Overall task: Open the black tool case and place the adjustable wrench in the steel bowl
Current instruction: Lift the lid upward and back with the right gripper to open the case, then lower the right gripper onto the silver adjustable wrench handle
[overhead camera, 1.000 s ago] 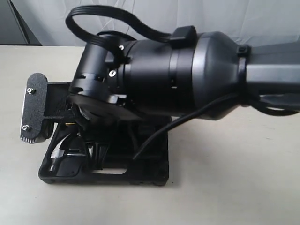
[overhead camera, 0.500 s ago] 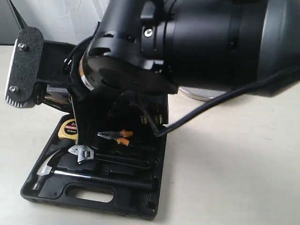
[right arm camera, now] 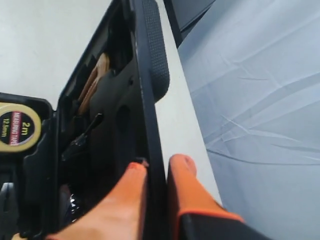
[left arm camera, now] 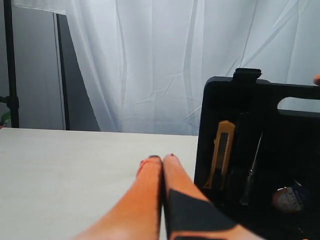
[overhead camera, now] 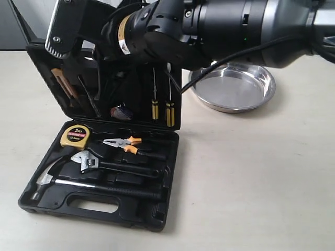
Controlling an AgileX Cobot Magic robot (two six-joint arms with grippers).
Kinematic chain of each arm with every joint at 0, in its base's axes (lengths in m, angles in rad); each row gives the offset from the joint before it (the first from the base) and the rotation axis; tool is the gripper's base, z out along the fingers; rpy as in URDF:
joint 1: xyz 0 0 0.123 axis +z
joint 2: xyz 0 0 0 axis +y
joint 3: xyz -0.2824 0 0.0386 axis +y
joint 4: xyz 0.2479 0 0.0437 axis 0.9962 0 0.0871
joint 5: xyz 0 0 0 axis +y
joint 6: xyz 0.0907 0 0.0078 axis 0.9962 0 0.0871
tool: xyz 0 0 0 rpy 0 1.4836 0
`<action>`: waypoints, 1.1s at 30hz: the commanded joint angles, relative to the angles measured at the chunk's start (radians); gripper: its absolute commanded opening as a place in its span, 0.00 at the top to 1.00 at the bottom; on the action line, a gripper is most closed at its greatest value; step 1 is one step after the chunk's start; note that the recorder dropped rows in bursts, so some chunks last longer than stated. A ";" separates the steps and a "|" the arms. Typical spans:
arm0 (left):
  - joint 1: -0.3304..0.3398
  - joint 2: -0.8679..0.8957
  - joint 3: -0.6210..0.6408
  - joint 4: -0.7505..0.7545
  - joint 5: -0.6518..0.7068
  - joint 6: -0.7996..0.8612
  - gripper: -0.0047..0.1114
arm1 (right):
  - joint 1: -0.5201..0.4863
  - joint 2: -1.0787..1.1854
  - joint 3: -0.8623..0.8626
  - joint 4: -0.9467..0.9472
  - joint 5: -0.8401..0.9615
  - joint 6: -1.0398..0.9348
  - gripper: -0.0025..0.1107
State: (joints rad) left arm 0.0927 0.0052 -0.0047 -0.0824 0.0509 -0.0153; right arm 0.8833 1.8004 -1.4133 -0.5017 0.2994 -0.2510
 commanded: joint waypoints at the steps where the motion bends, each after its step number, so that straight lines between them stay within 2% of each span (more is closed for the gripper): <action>1: -0.005 -0.005 0.005 -0.001 -0.001 -0.001 0.96 | -0.042 0.061 0.012 0.009 -0.015 0.000 0.99; 9: -0.005 -0.005 0.005 -0.001 0.001 -0.001 0.96 | -0.093 0.114 0.012 0.039 -0.073 0.024 0.99; 19: -0.005 -0.005 0.005 -0.001 0.001 -0.001 0.96 | -0.103 0.192 0.012 0.039 -0.198 0.024 0.99; 33: -0.005 -0.005 0.005 -0.001 0.001 -0.001 0.96 | -0.103 0.225 0.012 0.044 -0.196 0.110 0.99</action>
State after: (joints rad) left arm 0.0927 0.0052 -0.0047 -0.0824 0.0509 -0.0153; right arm 0.7837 2.0345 -1.3967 -0.4632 0.1098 -0.1579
